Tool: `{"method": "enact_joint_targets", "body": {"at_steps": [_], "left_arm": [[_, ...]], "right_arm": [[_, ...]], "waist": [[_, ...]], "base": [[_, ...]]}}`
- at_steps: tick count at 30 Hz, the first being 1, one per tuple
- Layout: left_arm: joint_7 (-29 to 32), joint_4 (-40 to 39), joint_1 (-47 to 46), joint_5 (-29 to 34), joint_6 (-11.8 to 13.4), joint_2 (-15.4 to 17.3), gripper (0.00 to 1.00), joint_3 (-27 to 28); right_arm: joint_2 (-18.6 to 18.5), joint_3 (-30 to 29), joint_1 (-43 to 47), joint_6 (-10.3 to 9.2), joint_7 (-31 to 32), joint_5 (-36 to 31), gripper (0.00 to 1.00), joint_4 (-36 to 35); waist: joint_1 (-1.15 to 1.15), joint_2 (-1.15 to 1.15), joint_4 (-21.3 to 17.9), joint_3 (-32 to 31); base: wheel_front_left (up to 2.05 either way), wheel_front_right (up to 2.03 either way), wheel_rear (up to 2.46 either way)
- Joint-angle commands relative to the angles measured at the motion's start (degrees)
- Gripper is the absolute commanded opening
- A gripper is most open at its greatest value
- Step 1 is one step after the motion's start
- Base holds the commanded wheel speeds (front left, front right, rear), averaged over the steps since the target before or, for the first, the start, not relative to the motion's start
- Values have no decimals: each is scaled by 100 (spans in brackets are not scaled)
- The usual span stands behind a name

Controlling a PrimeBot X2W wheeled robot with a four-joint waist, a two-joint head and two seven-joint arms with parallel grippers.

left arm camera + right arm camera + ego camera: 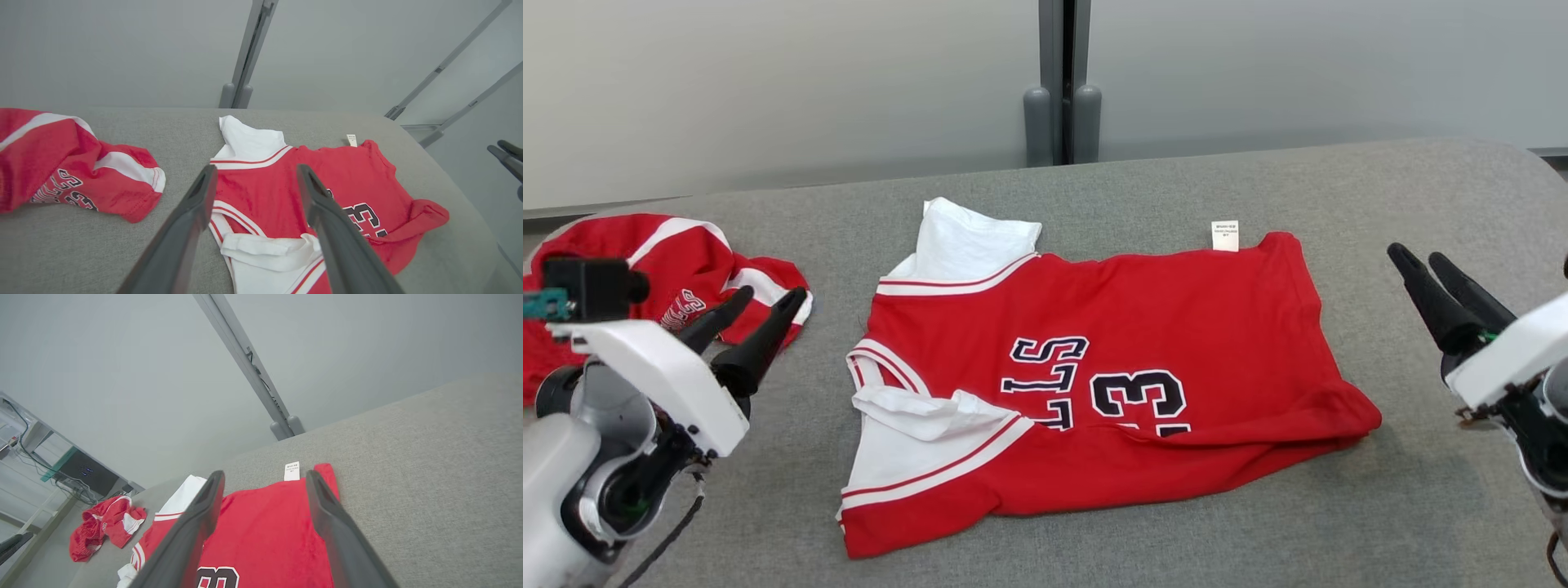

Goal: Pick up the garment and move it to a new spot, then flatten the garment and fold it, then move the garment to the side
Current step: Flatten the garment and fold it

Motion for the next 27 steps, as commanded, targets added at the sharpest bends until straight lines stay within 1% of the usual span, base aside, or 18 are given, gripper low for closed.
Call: {"method": "enact_joint_targets", "body": {"at_steps": [1,4,7,10,13,16,18,19,21,23,25,27], "left_arm": [[-170,-61,129,40,78,15,100,61],[-1103,-400,603,410,488,31,100,214],[-1902,-694,1066,712,916,-47,100,329],[-2287,-896,1468,1053,1308,-174,100,491],[-2380,-1101,1871,1462,1545,-466,100,887],[-2385,-1312,2420,2192,1675,-927,100,1481],[-2381,-1464,2808,2566,1665,-1297,100,1835],[-2382,-1522,2946,2742,1631,-1414,100,1999],[-2382,-1528,3229,3070,1558,-1601,100,2145],[-2382,-1481,3375,3278,1416,-1753,100,2184],[-2383,-1413,3405,3427,1296,-1832,100,2241],[-2383,-1324,3470,3475,1218,-1907,100,2272]], "right_arm": [[-25,-23,144,1,-161,-115,100,-72],[25,-152,627,1,-948,-548,100,-380],[142,-299,1104,1,-1605,-1039,100,-624],[275,-452,1562,1,-2043,-1544,100,-793],[449,-590,1976,1,-2238,-1939,100,-890],[558,-720,2345,1,-2195,-2258,100,-837],[676,-807,2540,1,-2119,-2373,100,-787],[718,-844,2611,1,-2094,-2427,100,-772],[754,-904,2702,1,-1996,-2540,100,-767],[800,-910,2723,1,-1860,-2638,100,-735],[824,-900,2661,1,-1701,-2699,100,-673],[770,-849,2548,1,-1528,-2819,100,-576]], "waist": [[0,0,26,-68],[0,0,48,-155],[0,0,78,-187],[0,0,96,-205],[0,0,92,-197],[0,0,74,-195],[0,0,66,-194],[0,0,65,-189],[0,0,57,-179],[0,0,54,-172],[0,0,56,-162],[0,0,47,-154]], "base": [[0,0,0],[0,0,0],[0,0,0],[0,0,0],[0,0,0],[0,0,0],[0,0,0],[0,0,0],[0,0,0],[0,0,0],[0,0,0],[0,0,0]]}}
